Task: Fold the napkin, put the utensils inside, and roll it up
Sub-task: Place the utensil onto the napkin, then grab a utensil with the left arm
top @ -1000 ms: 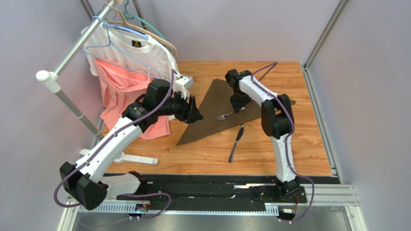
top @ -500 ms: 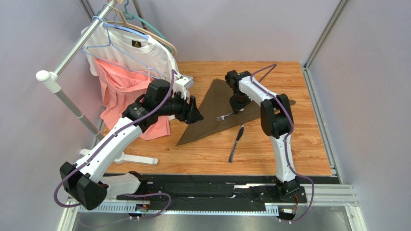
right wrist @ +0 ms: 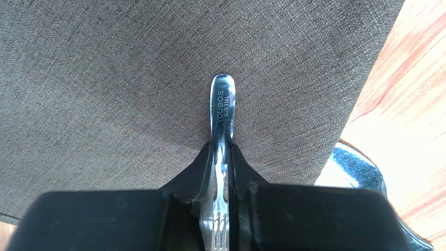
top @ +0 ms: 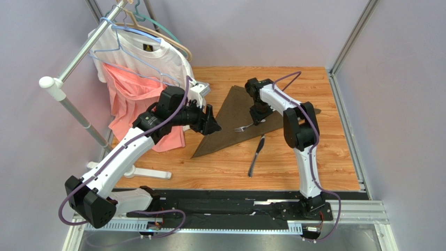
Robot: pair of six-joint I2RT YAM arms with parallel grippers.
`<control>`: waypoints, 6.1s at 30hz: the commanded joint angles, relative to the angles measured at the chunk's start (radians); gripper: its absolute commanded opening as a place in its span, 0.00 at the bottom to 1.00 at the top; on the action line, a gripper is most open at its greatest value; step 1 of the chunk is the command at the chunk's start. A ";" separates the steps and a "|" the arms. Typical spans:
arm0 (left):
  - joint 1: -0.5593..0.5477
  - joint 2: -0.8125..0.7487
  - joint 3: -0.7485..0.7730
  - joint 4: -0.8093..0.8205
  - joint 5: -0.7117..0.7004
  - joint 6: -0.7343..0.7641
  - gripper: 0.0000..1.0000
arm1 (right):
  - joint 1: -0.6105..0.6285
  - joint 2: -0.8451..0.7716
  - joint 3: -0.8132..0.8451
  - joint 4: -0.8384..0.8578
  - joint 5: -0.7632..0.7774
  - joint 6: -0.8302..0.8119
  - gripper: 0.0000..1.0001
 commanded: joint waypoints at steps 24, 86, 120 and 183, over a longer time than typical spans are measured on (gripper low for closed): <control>0.005 -0.022 -0.002 0.025 0.030 -0.012 0.69 | -0.051 -0.065 -0.063 0.044 0.002 0.004 0.05; -0.283 0.681 0.105 0.470 -0.144 -0.139 0.67 | -0.368 -1.032 -0.815 0.573 -0.316 -0.882 0.49; -0.392 0.803 0.151 0.543 -0.254 -0.089 0.66 | -0.370 -1.246 -1.139 0.597 -0.425 -0.835 0.48; -0.407 0.913 0.110 0.706 -0.090 -0.075 0.67 | -0.368 -1.210 -1.318 0.650 -0.448 -0.822 0.48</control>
